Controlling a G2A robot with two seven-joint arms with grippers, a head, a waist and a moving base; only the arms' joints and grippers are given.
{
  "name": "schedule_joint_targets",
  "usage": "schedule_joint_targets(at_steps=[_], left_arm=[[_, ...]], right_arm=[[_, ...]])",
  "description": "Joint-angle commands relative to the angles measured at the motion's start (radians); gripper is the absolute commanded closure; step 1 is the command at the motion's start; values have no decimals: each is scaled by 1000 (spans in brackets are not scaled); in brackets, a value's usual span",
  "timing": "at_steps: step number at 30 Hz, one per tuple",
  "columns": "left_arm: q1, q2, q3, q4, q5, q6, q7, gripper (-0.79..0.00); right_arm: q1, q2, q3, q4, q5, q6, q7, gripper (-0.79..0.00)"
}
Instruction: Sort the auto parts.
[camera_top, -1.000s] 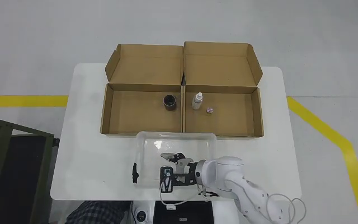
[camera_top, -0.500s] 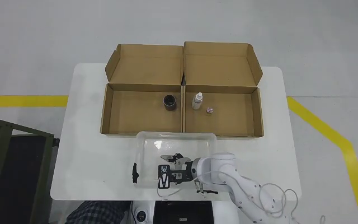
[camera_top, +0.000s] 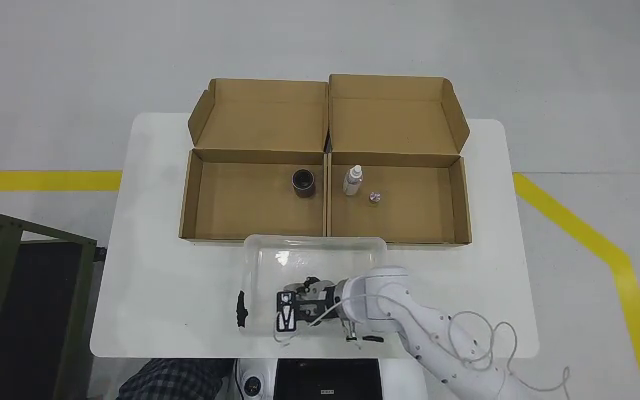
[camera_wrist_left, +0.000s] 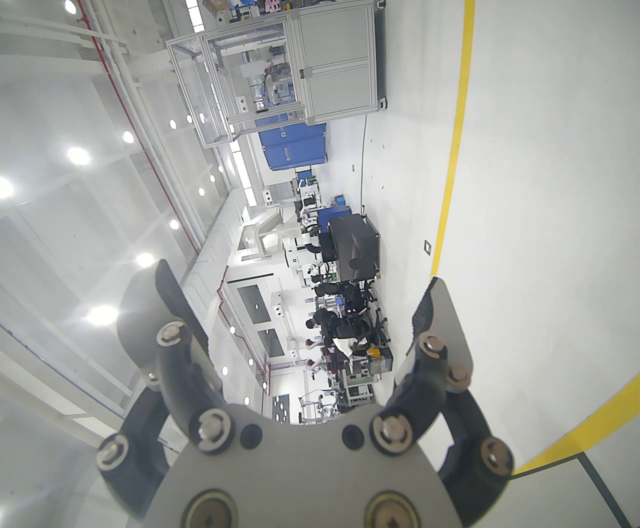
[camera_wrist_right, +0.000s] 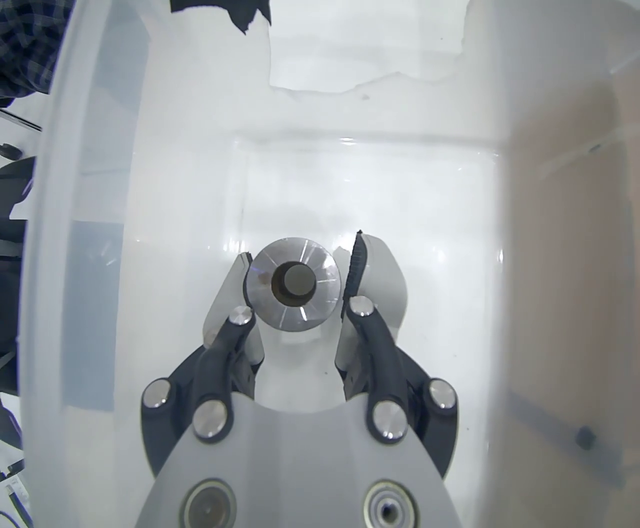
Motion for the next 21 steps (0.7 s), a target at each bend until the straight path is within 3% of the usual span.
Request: schedule_joint_targets(at_steps=[1, 12, 21], left_arm=[[0, 0, 0, 0, 0, 0, 0, -785], [0, 0, 0, 0, 0, 0, 0, -785], [0, 0, 0, 0, 0, 0, 0, -785]], right_arm=[[7, -1, -3, 3, 10, 0, 1, 0], [-1, 11, 26, -46, 71, -23, -44, 0], [-60, 44, 141, -138, 144, -79, -172, 0]])
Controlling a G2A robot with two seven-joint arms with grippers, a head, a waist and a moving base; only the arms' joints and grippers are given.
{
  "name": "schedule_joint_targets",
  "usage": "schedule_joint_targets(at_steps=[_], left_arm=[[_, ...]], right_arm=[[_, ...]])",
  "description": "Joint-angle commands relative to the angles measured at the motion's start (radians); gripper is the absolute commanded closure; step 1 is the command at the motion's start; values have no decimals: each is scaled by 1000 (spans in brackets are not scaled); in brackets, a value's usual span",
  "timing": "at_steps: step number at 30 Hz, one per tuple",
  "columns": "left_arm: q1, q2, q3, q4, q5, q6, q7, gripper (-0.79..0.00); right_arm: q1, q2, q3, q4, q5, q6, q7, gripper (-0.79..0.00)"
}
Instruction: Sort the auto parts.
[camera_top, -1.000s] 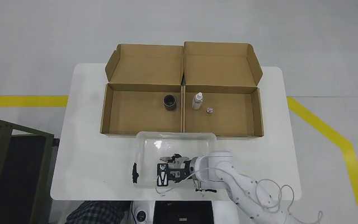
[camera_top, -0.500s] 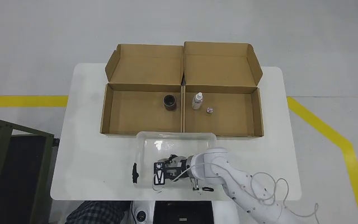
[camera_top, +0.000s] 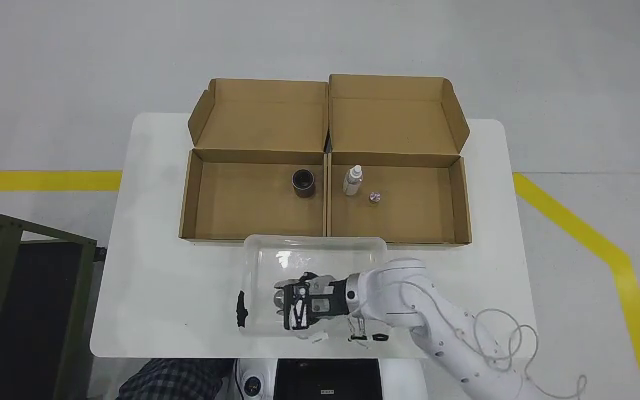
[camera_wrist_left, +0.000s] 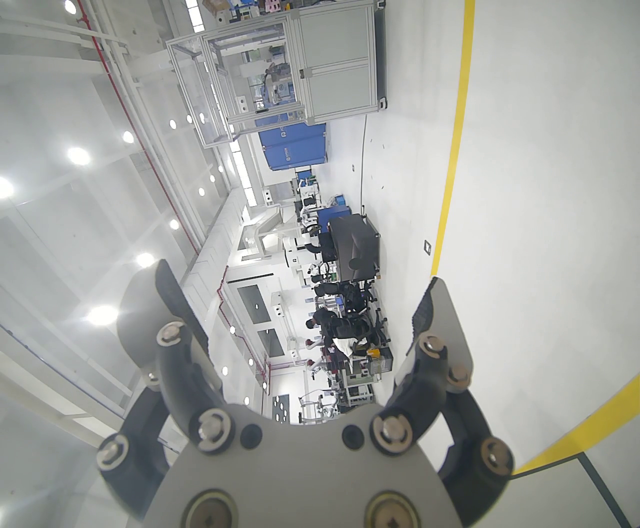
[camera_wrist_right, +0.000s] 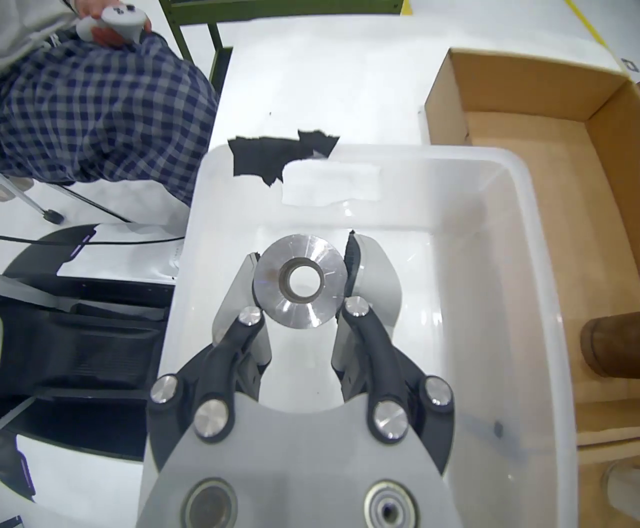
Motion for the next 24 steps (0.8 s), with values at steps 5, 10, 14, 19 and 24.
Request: schedule_joint_targets(at_steps=[5, 10, 14, 19, 24], left_arm=[[0, 0, 0, 0, 0, 0, 0, -785], [0, 0, 0, 0, 0, 0, 0, -785], [0, 0, 0, 0, 0, 0, 0, -785], [0, 0, 0, 0, 0, 0, 0, -785], [0, 0, 0, 0, 0, 0, 0, -785]], right_arm=[[-66, 27, 115, -71, 23, -17, -124, 0], [-115, 45, 202, -109, 31, -30, -217, 0], [-146, 56, 266, -127, 45, -31, -288, 0], [-176, 67, 333, -129, 69, -33, -376, 0], [-195, 73, 367, -126, 78, -20, -440, 0]])
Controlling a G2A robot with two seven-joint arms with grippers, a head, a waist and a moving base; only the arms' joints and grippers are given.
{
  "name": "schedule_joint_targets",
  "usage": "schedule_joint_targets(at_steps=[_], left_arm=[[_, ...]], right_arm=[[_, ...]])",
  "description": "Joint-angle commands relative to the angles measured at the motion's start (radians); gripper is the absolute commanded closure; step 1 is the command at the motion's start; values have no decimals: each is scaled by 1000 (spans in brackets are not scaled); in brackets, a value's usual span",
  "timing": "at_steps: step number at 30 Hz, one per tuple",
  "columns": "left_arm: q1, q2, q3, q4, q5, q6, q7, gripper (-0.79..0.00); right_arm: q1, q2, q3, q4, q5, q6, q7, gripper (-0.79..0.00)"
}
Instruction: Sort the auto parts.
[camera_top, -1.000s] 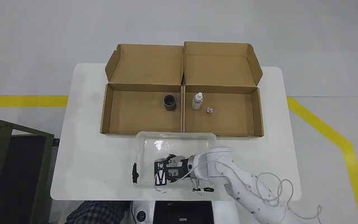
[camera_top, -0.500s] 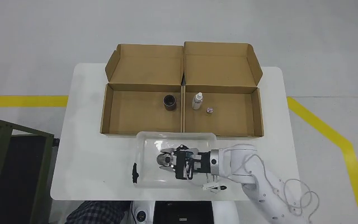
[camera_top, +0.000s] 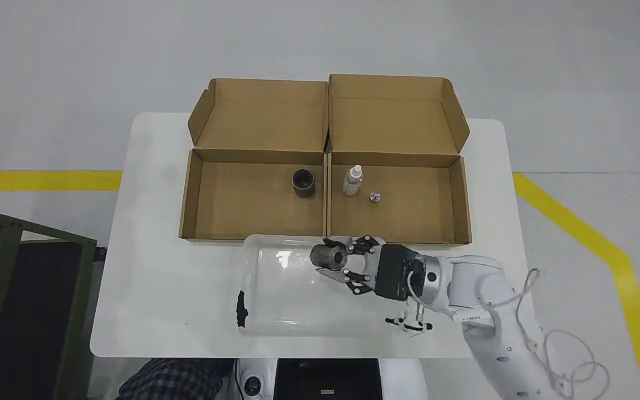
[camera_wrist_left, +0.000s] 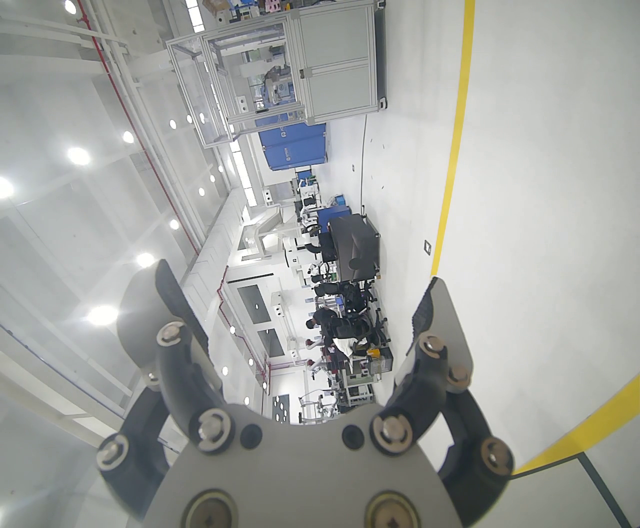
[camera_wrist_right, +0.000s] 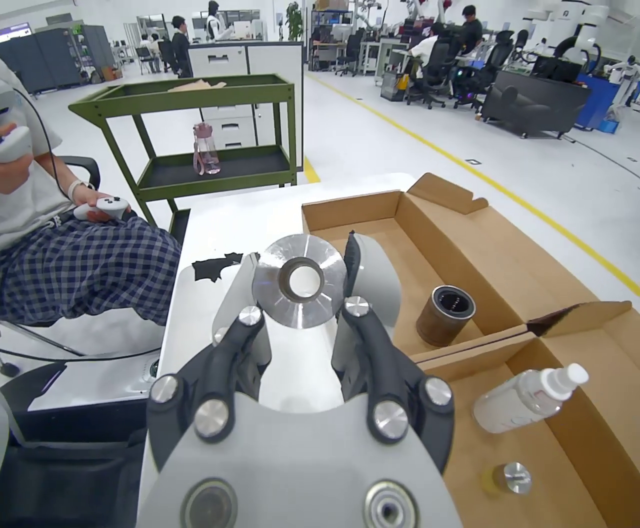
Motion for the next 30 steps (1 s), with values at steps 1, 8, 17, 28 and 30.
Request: schedule_joint_targets(at_steps=[1, 8, 17, 28, 30], left_arm=[[0, 0, 0, 0, 0, 0, 0, -785], [0, 0, 0, 0, 0, 0, 0, -785], [0, 0, 0, 0, 0, 0, 0, -785], [0, 0, 0, 0, 0, 0, 0, -785], [0, 0, 0, 0, 0, 0, 0, -785]], right_arm=[[-5, 2, 8, 2, 1, 3, -20, 0], [-12, 6, 14, 2, -10, 8, -61, 0], [4, 7, -16, 7, -55, 47, -54, 0], [107, -10, -139, 56, -137, 168, 74, 0], [135, -15, -162, 68, -140, 191, 101, 0]])
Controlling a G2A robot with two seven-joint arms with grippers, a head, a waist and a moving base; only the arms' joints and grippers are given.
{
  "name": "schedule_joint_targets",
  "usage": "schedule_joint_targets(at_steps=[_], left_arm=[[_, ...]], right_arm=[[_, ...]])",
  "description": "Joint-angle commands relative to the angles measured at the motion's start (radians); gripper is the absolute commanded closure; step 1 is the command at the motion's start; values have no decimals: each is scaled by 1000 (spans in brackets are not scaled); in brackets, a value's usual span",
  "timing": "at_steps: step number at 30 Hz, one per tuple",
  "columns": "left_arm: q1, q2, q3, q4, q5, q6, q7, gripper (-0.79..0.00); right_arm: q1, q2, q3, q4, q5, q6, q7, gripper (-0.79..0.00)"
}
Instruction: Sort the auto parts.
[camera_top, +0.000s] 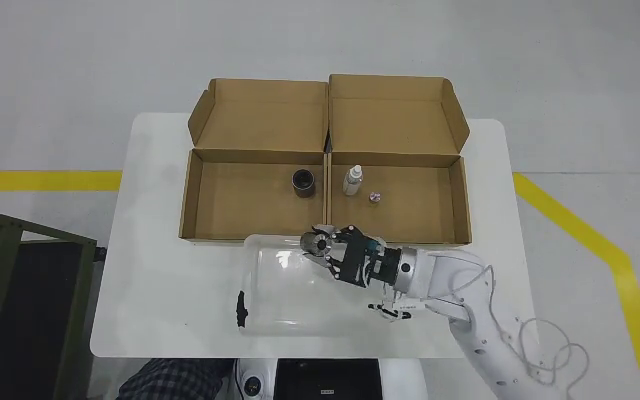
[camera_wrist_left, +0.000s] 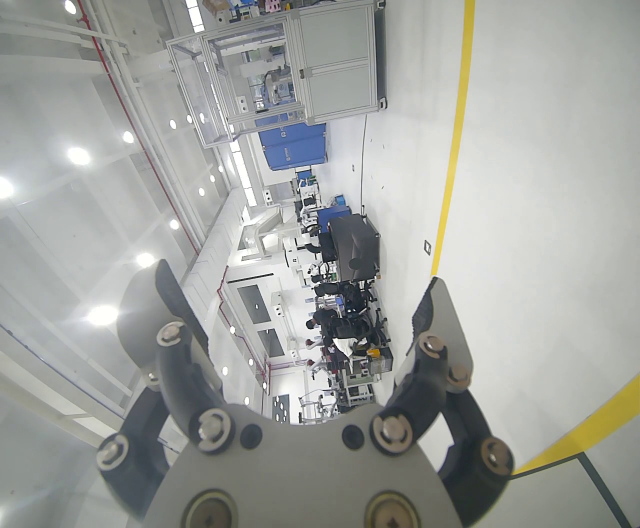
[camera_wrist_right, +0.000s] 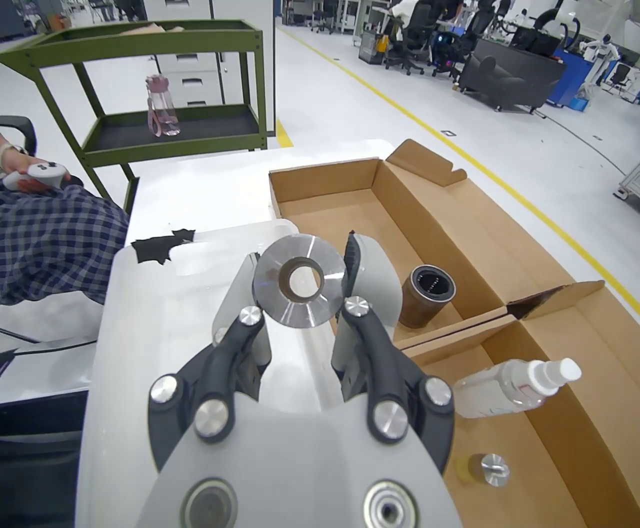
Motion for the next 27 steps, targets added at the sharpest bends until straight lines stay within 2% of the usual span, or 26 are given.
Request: schedule_joint_targets(at_steps=[1, 14, 27], left_arm=[[0, 0, 0, 0, 0, 0, 0, -785], [0, 0, 0, 0, 0, 0, 0, -785], [0, 0, 0, 0, 0, 0, 0, -785]], right_arm=[[31, -5, -23, 12, -6, 24, 32, 0], [254, -56, -181, 138, -19, 151, 221, 0], [440, -117, -311, 327, 41, 203, 374, 0]])
